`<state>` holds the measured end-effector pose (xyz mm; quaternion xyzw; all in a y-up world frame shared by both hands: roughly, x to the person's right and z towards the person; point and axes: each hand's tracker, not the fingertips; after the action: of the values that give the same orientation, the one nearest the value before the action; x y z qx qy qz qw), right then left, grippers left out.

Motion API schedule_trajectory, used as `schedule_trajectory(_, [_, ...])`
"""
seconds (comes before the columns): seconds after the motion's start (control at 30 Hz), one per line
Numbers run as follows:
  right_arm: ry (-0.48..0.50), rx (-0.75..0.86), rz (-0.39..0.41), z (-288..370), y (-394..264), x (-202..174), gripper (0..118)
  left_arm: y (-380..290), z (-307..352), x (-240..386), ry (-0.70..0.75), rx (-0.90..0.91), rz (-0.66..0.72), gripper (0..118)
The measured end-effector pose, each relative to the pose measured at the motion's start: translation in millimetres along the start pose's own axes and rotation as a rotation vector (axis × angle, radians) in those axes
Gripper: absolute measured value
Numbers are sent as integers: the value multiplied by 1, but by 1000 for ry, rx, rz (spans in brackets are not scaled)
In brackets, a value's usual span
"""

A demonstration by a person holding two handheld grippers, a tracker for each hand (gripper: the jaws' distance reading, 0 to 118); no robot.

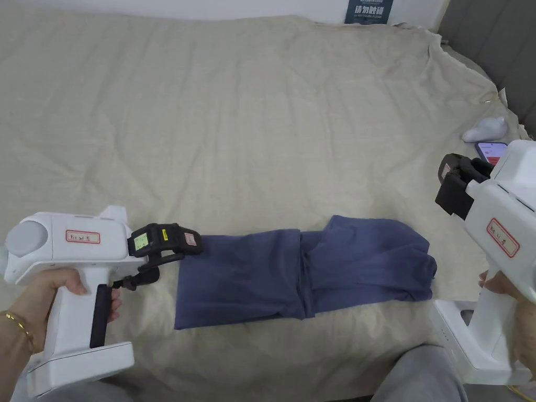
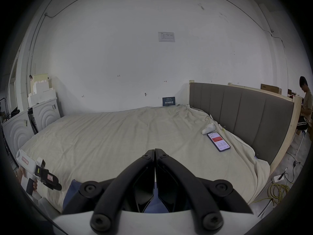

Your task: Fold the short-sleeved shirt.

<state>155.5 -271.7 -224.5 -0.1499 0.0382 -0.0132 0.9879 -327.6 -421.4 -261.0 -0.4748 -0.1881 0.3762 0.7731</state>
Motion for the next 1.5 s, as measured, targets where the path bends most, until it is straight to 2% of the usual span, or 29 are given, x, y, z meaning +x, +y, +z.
schedule_trajectory(0.1, [-1, -3, 6, -1, 0, 0, 0, -4, -10, -6, -6, -58, 17, 111])
schedule_trajectory(0.2, [-4, -7, 14, 0, 1, -5, 0, -7, -20, -5, -6, -80, 7, 93])
schedule_trajectory(0.37, [-7, -17, 21, 1, 0, -8, 0, -7, -33, -3, -51, -97, 36, 76])
schedule_trajectory(0.43, [-9, -21, 27, 1, -1, -8, 0, -8, -36, 2, -27, -97, 18, 57])
schedule_trajectory(0.47, [-9, -24, 30, 1, -1, -8, 0, -7, -36, 2, 0, -99, 7, 39])
schedule_trajectory(0.5, [-9, -27, 32, 1, -1, -8, 0, -6, -36, 3, 45, -98, -13, 14])
schedule_trajectory(0.53, [-10, -28, 33, -1, -2, -7, 0, -6, -37, 4, 82, -93, -22, 13])
schedule_trajectory(0.6, [-9, -30, 31, -2, -3, -7, 0, -4, -37, 6, 53, -97, 9, 9])
schedule_trajectory(0.7, [-5, -32, 32, -3, -2, -10, 0, -3, -37, 24, 142, -95, -19, 5])
schedule_trajectory(0.9, [6, -31, 42, -3, 1, -14, 0, 15, -5, 45, 144, -32, -28, 4])
schedule_trajectory(1.0, [14, -27, 39, -4, 3, -16, 0, 30, 24, 40, 192, 33, -9, 4])
schedule_trajectory(1.17, [31, -15, 38, -6, 6, -17, 0, 46, 93, 12, 369, 145, 32, 4])
schedule_trajectory(1.3, [53, -9, 24, -11, 5, -19, 0, 46, 150, -6, 588, 218, 42, 4])
schedule_trajectory(1.43, [75, -8, 19, -17, 2, -22, 0, 38, 182, 1, 818, 293, 0, 4])
schedule_trajectory(1.5, [86, -9, 14, -20, 0, -23, 0, 32, 185, 15, 862, 312, -54, 4])
